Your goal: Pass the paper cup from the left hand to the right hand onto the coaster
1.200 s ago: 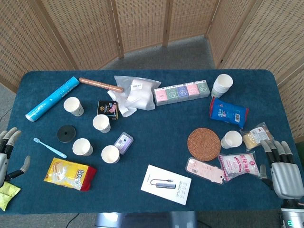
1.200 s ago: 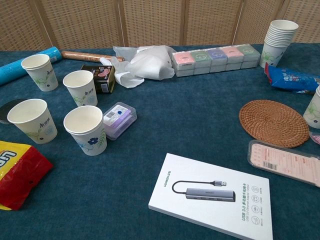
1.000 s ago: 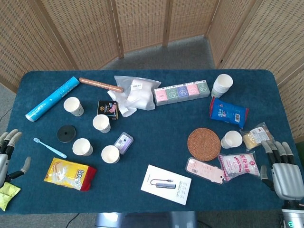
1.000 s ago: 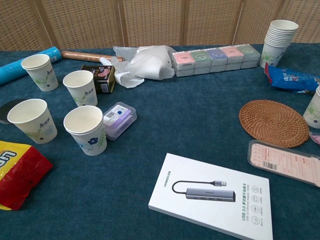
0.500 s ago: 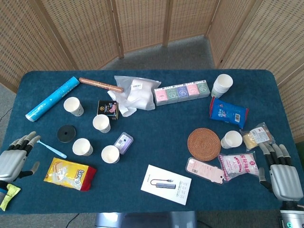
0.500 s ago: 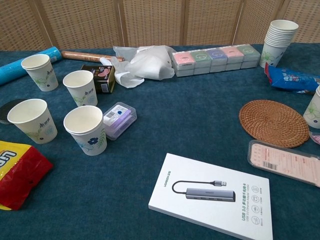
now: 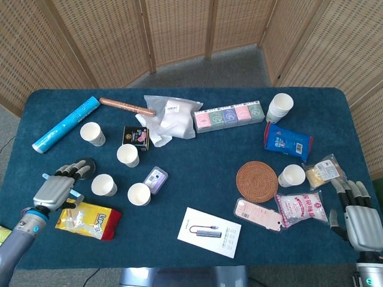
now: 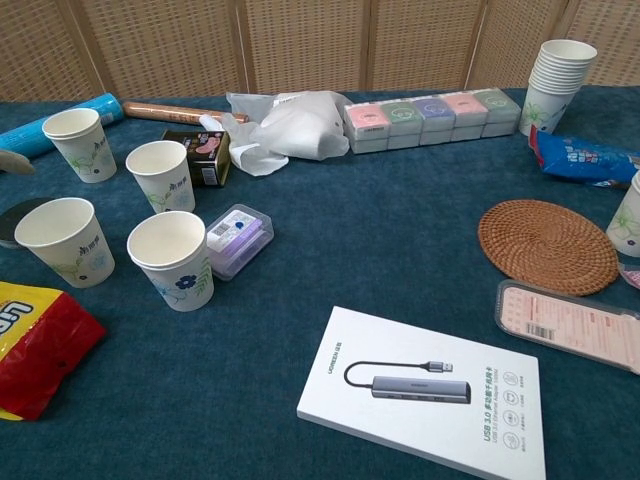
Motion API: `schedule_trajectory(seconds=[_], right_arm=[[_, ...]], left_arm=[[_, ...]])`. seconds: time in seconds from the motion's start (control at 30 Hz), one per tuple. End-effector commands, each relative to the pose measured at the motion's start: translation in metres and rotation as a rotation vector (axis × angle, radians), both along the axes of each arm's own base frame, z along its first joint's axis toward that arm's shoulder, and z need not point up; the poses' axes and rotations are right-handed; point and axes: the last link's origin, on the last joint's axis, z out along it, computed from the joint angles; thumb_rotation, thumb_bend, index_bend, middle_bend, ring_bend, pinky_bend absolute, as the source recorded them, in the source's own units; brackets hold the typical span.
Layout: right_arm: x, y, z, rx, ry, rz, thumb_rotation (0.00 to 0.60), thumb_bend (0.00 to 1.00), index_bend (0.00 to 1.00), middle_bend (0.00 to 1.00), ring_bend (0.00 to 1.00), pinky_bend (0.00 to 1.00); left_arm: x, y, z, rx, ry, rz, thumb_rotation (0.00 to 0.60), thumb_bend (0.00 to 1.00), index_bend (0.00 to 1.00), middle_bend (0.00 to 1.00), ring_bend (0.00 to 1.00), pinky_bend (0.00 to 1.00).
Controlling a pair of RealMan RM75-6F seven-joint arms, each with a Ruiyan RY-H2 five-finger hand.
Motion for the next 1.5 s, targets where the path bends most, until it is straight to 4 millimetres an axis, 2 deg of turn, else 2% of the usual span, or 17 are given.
schedule_trajectory(seconds=[0.03,0.27,0.63,0.87,0.93,1.03,1.17,1.33,1.5], right_arm=[[-0.002,0.001,0.001,0.0,0.001,-0.005,0.6,0.66,0.0,0.0,0.0,0.0],[-0.004,0.003,0.003,-0.002,-0.004,-0.012,0.6,0.65,0.0,0.0,0.0,0.0],[-0.006,0.005,0.003,-0.003,-0.011,-0.013,0.6,0.66,0.0,0.0,0.0,0.0],[-0.007,0.007,0.003,-0.007,-0.017,-0.014,0.6,0.65,0.0,0.0,0.0,0.0],[-0.008,0.008,0.004,-0.008,-0.021,-0.015,0.6,0.65,0.0,0.0,0.0,0.0],[-0.008,0.008,0.004,-0.01,-0.027,-0.016,0.6,0.65,0.0,0.0,0.0,0.0],[-0.007,0.008,0.002,-0.006,-0.036,-0.01,0.6,0.66,0.0,0.0,0.0,0.0],[-0.007,0.009,0.0,0.01,-0.037,-0.018,0.6,0.65,0.0,0.0,0.0,0.0],[-0.005,0.009,-0.001,0.019,-0.039,-0.02,0.6,0.65,0.0,0.0,0.0,0.0]], left_arm=[[0.005,0.005,-0.008,-0.019,-0.02,-0.01,0.545,0.47,0.0,0.0,0.0,0.09],[0.014,0.008,-0.026,-0.063,-0.07,-0.03,0.546,0.47,0.0,0.0,0.0,0.1],[0.017,0.005,-0.035,-0.102,-0.117,-0.034,0.547,0.47,0.0,0.0,0.0,0.13],[0.021,0.009,-0.045,-0.094,-0.159,-0.052,0.549,0.47,0.0,0.0,0.01,0.21],[0.022,0.01,-0.045,-0.085,-0.171,-0.056,0.548,0.47,0.05,0.03,0.06,0.26],[0.021,0.012,-0.048,-0.081,-0.181,-0.059,0.552,0.47,0.16,0.18,0.24,0.39],[0.022,0.015,-0.051,-0.071,-0.186,-0.074,0.594,0.47,0.28,0.28,0.37,0.49],[0.024,0.018,-0.047,-0.042,-0.211,-0.082,0.6,0.47,0.3,0.29,0.4,0.52],[0.032,0.024,-0.031,-0.003,-0.264,-0.092,0.6,0.47,0.3,0.29,0.4,0.52]])
